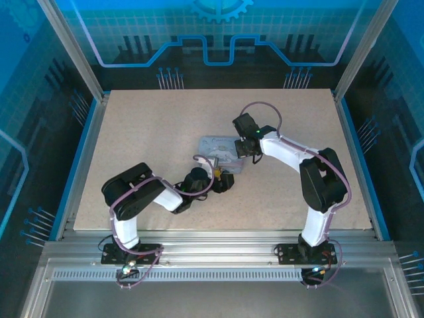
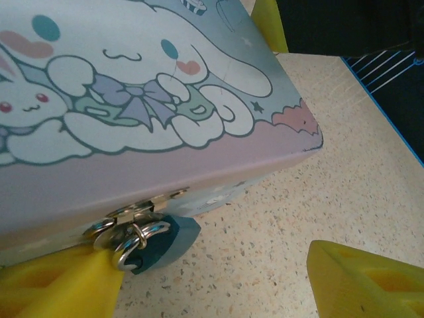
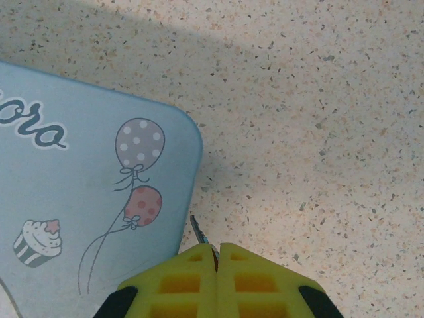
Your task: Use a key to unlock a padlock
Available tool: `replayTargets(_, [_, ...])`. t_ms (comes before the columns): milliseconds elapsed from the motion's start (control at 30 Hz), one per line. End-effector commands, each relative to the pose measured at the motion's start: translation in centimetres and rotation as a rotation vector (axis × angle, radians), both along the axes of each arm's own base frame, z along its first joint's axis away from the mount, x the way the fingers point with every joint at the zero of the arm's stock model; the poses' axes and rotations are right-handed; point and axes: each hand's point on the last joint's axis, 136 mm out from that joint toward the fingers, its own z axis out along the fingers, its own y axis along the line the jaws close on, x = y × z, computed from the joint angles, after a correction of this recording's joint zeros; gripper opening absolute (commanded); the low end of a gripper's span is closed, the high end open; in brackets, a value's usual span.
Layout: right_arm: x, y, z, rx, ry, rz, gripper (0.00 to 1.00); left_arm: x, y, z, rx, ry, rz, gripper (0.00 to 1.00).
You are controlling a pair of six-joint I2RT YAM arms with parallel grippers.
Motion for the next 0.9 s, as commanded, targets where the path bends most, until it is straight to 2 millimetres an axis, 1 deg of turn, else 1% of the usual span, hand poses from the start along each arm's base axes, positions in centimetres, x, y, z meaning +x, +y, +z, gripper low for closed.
replayTargets(0, [0.1,0.9,0.2,0.014,-0.001,0.025,0.0,0.4,-1.3,1.6,-0.07,-0.038,-0.045,0.75])
replayTargets(100, [0.0,0.9,0.2,0.013,0.0,0.025,0.0,0.5,-1.5,1.9,-0.098,-0.056,-0.057,0.73])
replayTargets(167, [0.0,1.0,0.3,0.014,-0.001,0.027,0.0,0.4,-1.6,2.0,-0.131,-0.059,-0.072,0.65])
replayTargets(200, [0.0,1.0,0.3,0.013,0.0,0.026,0.0,0.4,-1.6,2.1,-0.147,-0.059,-0.078,0.62])
replayTargets(233, [0.0,1.0,0.4,0.013,-0.001,0.027,0.0,0.4,-1.6,2.0,-0.16,-0.056,-0.079,0.62])
replayTargets(333, [0.0,1.0,0.4,0.013,-0.001,0.029,0.0,0.2,-2.0,1.9,-0.186,-0.046,-0.098,0.61])
replayTargets(433, [0.0,1.0,0.4,0.014,0.0,0.027,0.0,0.0,-2.4,1.8,-0.206,-0.037,-0.122,0.64])
replayTargets(533, [-0.1,1.1,0.2,0.016,0.005,0.028,0.0,-0.3,-2.9,1.9,-0.244,-0.035,-0.152,0.63])
replayTargets(633, [-0.1,1.3,0.2,0.019,0.004,0.03,0.0,-0.2,-3.1,1.6,-0.258,-0.016,-0.147,0.63])
replayTargets(800, [-0.2,1.3,0.2,0.015,0.005,0.033,0.0,0.0,-3.3,1.3,-0.257,-0.002,-0.141,0.7])
replayTargets(867, [-0.2,1.3,0.2,0.013,0.004,0.031,0.0,0.1,-2.8,1.2,-0.248,-0.001,-0.119,0.65])
